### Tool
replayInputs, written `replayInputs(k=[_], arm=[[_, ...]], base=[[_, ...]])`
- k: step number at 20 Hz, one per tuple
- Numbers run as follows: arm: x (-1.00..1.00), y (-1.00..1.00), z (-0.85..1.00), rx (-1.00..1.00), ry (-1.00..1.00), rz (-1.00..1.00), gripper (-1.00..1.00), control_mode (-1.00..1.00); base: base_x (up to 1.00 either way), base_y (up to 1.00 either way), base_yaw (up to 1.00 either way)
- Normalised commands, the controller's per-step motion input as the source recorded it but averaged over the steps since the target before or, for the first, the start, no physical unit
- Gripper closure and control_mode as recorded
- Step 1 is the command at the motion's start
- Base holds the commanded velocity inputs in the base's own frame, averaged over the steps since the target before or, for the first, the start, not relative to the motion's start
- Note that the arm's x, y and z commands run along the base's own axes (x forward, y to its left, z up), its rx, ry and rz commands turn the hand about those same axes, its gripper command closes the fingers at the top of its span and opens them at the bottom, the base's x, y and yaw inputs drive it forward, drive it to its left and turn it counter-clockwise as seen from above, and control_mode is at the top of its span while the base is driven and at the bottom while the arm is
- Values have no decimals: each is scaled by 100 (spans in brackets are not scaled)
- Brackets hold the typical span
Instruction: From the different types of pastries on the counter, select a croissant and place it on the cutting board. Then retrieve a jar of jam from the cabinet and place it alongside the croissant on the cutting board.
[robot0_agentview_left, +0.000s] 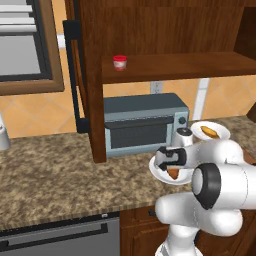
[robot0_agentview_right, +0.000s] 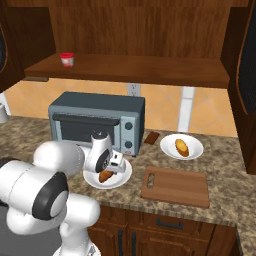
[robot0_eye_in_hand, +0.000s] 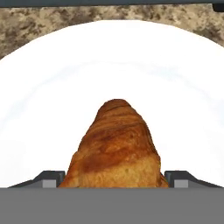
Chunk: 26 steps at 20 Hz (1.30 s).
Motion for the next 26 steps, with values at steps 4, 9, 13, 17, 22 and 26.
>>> replayInputs(k=[4, 9, 13, 17, 22, 26], arm=[[0, 0, -9, 0, 0, 0, 100, -100], [-10, 0, 57, 0, 0, 0, 100, -100], [-22, -21, 64, 0, 0, 0, 100, -100], [-47, -54, 28, 0, 0, 0, 100, -100], [-15, -69, 35, -3, 3, 0, 100, -100], [0, -68, 37, -2, 0, 0, 100, -100]], base=[[0, 0, 0], [0, 0, 0], [0, 0, 0], [0, 0, 0], [0, 0, 0], [0, 0, 0]])
